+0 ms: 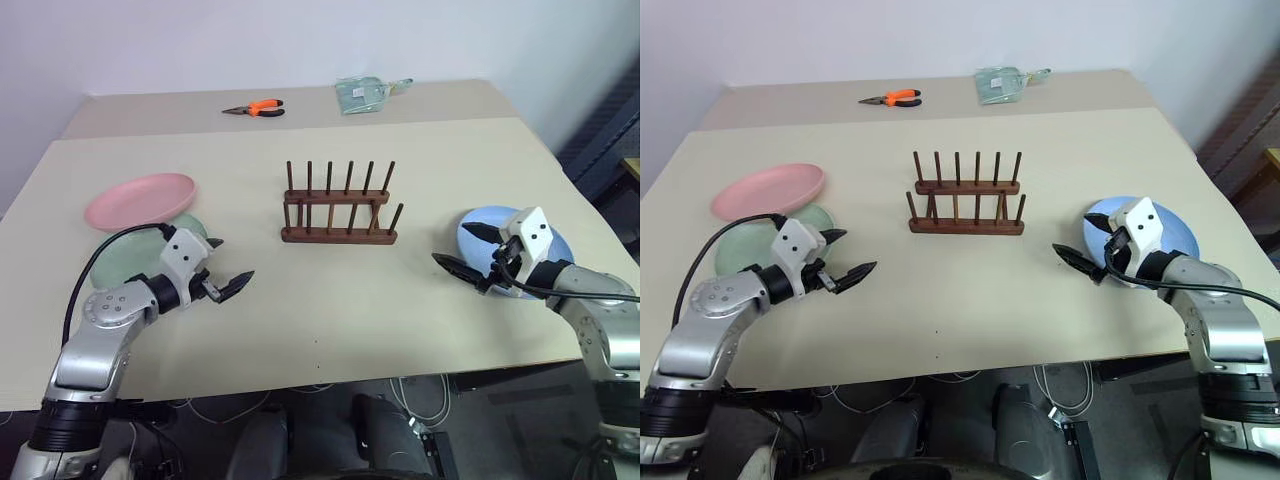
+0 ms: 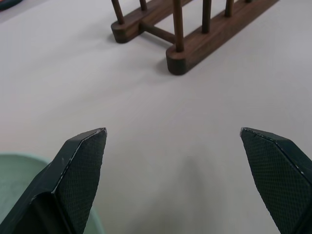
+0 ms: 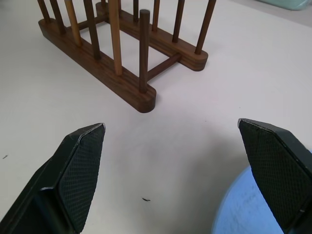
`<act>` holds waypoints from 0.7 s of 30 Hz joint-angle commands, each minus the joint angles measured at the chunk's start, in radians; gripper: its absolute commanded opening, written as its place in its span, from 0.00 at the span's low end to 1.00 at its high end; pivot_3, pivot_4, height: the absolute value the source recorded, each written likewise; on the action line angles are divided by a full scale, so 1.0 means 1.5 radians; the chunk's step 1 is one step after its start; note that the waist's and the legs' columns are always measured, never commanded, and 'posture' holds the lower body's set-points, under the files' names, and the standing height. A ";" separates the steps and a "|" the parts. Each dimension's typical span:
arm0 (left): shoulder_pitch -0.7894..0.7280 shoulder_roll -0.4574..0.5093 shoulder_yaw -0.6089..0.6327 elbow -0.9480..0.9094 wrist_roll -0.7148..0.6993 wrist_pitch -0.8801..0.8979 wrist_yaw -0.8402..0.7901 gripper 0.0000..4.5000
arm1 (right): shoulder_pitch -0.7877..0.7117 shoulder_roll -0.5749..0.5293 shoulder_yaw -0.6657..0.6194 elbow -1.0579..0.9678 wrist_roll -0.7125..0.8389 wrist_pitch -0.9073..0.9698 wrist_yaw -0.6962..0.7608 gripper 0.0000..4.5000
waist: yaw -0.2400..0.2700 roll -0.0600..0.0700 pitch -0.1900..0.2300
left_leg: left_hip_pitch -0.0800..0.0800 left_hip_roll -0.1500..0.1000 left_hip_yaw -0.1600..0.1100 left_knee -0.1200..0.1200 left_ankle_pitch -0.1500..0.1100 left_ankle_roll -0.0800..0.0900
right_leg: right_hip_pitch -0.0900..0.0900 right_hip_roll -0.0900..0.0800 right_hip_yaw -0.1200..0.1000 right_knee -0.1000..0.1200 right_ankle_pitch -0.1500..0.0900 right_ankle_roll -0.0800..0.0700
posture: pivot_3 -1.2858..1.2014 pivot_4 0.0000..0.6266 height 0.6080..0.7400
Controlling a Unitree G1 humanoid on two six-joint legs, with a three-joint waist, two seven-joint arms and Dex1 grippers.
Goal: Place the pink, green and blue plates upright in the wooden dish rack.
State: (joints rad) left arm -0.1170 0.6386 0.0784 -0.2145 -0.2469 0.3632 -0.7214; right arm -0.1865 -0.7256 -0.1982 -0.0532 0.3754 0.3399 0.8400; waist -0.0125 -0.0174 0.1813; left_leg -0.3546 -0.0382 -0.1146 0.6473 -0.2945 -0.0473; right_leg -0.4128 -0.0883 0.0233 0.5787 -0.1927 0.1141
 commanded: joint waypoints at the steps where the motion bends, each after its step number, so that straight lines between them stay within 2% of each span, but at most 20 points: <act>1: -0.011 -0.006 -0.010 -0.023 0.005 0.001 0.009 1.00 | -0.019 0.000 -0.006 -0.002 -0.002 -0.018 -0.001 0.99 | 0.000 0.000 0.000 | 0.000 0.000 0.000 0.000 0.000 0.000 | 0.000 0.000 0.000 0.000 0.000 0.000 | 0.52 0.24 1.00; 6: -0.024 -0.015 -0.025 -0.026 0.014 0.005 0.022 1.00 | -0.034 0.004 0.010 0.004 0.004 -0.010 0.012 0.99 | 0.001 0.000 0.000 | 0.000 0.000 0.000 0.000 0.000 0.000 | 0.000 0.000 0.000 0.000 0.000 0.000 | 0.52 0.24 1.00; 11: -0.102 -0.022 -0.049 0.059 0.018 0.012 0.008 1.00 | -0.024 0.002 0.030 -0.047 0.040 0.042 0.040 0.99 | 0.002 0.000 0.000 | 0.000 0.000 0.000 0.000 0.000 0.000 | 0.000 0.000 0.000 0.000 0.000 0.000 | 0.52 0.24 1.00; 14: -0.173 -0.026 -0.091 0.159 0.034 -0.025 -0.046 1.00 | -0.017 0.020 0.038 -0.064 0.013 0.028 0.001 0.99 | 0.001 0.000 0.000 | 0.000 0.000 0.000 0.000 0.000 0.000 | 0.000 0.000 0.000 0.001 0.001 0.000 | 0.52 0.24 1.00; 21: -0.372 -0.078 -0.184 0.510 0.103 -0.181 -0.179 1.00 | 0.036 0.053 0.029 -0.155 0.008 0.049 -0.067 0.99 | 0.002 -0.001 0.000 | 0.000 -0.001 0.000 0.001 0.000 0.000 | 0.000 0.000 0.000 0.000 0.002 0.000 | 0.52 0.24 1.00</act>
State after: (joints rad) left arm -0.6370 0.5247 -0.1870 0.4822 -0.1135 0.1575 -0.9481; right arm -0.1379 -0.6476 -0.1275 -0.2280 0.3759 0.4076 0.7612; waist -0.0101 -0.0182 0.1812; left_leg -0.3553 -0.0395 -0.1149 0.6484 -0.2944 -0.0473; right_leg -0.4126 -0.0883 0.0232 0.5786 -0.1891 0.1147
